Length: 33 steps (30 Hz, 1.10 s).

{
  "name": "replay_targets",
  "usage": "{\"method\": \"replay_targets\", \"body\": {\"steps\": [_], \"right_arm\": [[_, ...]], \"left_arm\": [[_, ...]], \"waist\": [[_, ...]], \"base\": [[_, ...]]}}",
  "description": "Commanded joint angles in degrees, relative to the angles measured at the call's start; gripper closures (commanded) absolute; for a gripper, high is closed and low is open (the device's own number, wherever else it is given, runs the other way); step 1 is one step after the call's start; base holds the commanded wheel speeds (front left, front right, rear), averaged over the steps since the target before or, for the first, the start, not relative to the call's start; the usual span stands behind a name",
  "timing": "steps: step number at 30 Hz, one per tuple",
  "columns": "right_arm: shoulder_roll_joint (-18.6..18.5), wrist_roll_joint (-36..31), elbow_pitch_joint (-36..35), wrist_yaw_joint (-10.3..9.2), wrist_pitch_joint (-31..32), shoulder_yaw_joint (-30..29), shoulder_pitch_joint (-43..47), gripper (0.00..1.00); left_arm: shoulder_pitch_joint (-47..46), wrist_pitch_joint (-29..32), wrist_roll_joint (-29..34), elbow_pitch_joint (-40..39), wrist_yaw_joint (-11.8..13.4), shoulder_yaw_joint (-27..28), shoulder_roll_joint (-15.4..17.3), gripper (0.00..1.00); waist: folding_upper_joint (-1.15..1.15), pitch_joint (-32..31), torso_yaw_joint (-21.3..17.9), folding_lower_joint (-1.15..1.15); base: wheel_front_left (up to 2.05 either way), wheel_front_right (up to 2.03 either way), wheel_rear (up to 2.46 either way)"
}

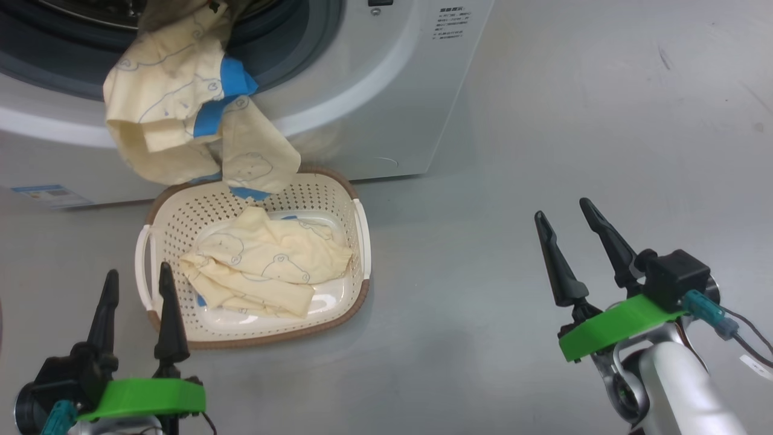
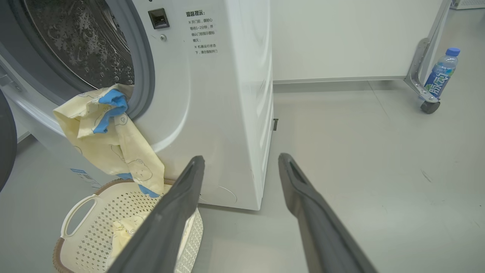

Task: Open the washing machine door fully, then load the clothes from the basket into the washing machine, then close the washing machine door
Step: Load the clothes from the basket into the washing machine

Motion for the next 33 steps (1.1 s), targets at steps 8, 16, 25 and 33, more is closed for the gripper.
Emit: {"method": "replay_targets", "body": {"steps": [8,16,25,33], "right_arm": [[-0.1,0.2,-1.6,0.21,-0.4,1.3,-0.2,0.0],[0.1,0.5,-1.8,0.21,-0.4,2.0,-1.5,0.0],[0.2,0.6,-2.3,0.21,-0.4,1.9,-3.6,0.0],[0.2,0.4,-2.9,0.21,-0.4,2.1,-5.4,0.0]], "left_arm": [[-0.4,-0.6,0.1,-0.3,-0.3,2.0,0.2,0.0],[-6.7,-0.6,-0.9,5.6,-0.3,1.6,0.2,0.0],[-17.6,-0.6,-3.1,14.9,-0.4,-0.7,2.1,0.0],[-27.1,-0.6,-5.7,22.0,-0.4,-3.9,3.8,0.0]], "waist": [[0.0,1.4,-1.0,0.0],[0.0,4.4,-2.7,0.0],[0.0,9.1,-4.2,0.0],[0.0,13.5,-4.6,0.0]], "base": [[0.0,0.0,0.0],[0.0,0.0,0.0],[0.0,0.0,0.0],[0.0,0.0,0.0]]}}
